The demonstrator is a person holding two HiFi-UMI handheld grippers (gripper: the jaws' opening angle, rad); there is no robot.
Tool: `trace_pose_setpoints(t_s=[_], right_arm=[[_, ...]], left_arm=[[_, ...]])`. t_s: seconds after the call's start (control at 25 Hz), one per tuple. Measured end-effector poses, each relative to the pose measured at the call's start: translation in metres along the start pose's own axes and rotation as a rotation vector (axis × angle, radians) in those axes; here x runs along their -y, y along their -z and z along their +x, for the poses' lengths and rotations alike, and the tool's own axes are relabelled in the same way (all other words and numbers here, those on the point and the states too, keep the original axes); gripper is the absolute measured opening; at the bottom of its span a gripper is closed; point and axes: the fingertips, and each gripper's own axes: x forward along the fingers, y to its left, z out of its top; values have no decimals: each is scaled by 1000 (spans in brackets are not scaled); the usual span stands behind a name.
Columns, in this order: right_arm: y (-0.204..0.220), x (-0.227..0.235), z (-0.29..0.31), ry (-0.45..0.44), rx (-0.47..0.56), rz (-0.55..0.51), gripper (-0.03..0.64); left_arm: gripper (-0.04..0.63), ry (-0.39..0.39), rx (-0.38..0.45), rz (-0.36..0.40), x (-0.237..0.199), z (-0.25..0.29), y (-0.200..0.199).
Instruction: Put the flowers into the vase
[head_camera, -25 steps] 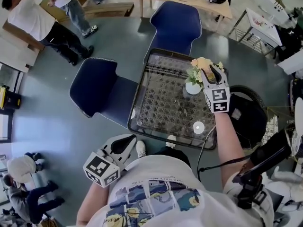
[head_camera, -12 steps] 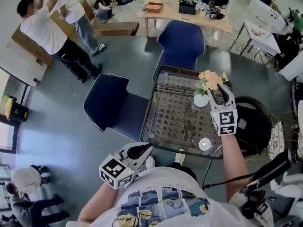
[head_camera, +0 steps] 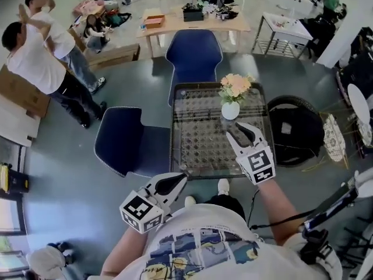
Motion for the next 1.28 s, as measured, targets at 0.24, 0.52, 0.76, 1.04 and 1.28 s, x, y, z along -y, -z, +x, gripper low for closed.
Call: trace_pose_setpoints(t_s=[0.24, 0.52, 0.76, 1.04, 1.28], right_arm=[[20, -69, -35, -56, -49, 70, 58], [26, -109, -65, -70, -65, 88, 28], [20, -138, -76, -99, -79, 75, 25], [15, -171, -80, -151, -80, 83, 23], [13, -194, -85, -187, -73, 71, 16]], left_arm=[[9, 121, -41, -1, 17, -1, 23], [9, 204, -55, 28, 39, 4, 28], [9, 225, -65, 26, 45, -1, 36], [9, 226, -66, 22, 47, -10, 43], [9, 218, -66, 25, 51, -19, 51]])
